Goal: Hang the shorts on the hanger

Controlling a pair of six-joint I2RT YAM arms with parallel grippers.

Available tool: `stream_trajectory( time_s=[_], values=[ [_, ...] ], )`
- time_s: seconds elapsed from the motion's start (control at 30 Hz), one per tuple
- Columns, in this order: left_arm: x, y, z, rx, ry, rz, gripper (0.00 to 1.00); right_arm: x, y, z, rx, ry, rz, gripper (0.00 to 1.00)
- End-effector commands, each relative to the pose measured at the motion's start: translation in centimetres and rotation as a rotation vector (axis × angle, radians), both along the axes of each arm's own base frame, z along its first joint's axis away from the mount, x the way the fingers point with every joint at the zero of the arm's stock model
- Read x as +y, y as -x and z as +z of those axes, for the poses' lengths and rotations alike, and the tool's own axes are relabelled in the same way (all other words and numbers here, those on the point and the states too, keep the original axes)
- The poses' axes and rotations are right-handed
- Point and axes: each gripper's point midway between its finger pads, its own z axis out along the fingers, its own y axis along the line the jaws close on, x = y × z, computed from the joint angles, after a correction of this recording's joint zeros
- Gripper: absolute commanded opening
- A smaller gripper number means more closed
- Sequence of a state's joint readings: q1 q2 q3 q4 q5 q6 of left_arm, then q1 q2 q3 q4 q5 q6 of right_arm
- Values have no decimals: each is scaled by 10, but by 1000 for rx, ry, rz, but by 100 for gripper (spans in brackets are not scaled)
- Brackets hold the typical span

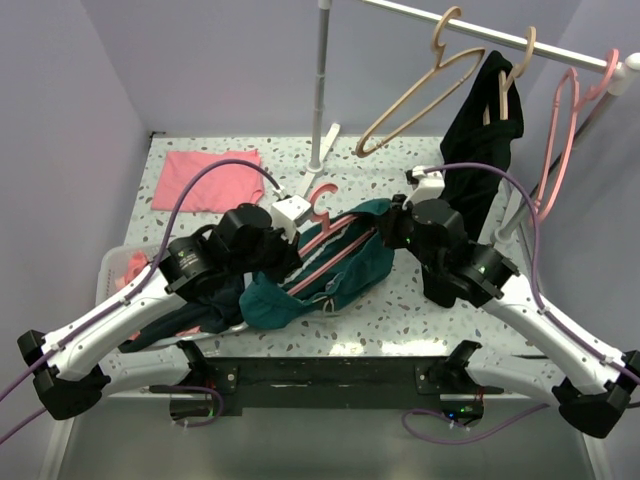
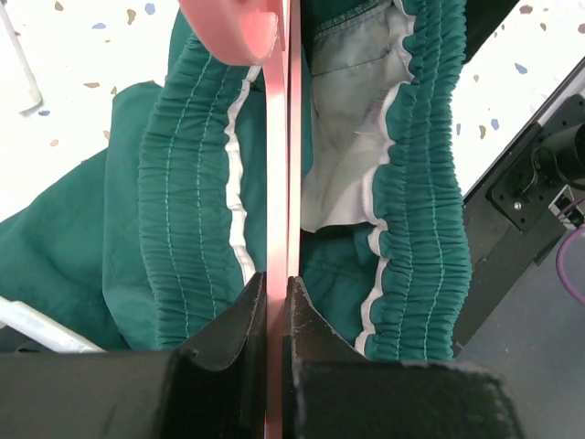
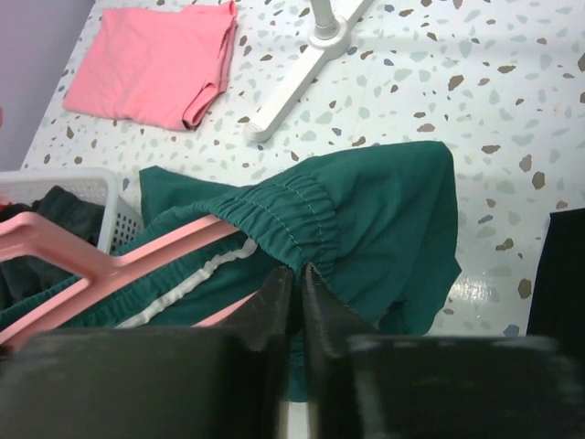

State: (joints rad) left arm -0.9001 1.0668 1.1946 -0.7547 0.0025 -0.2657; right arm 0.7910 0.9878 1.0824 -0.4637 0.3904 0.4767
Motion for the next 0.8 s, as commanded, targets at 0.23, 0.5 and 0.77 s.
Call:
stream_trajectory(
  time_s=[0.23, 0.5, 0.77],
  values=[
    [-13, -11, 29, -102, 89, -12, 0, 44, 41, 67, -185, -117, 366, 50],
    [-20, -7, 39, -92, 112, -51, 0, 95, 43, 63, -265, 38, 420, 57],
    [-22, -2, 47, -92, 135, -78, 0, 100, 23, 62, -299, 59, 347, 57]
  ],
)
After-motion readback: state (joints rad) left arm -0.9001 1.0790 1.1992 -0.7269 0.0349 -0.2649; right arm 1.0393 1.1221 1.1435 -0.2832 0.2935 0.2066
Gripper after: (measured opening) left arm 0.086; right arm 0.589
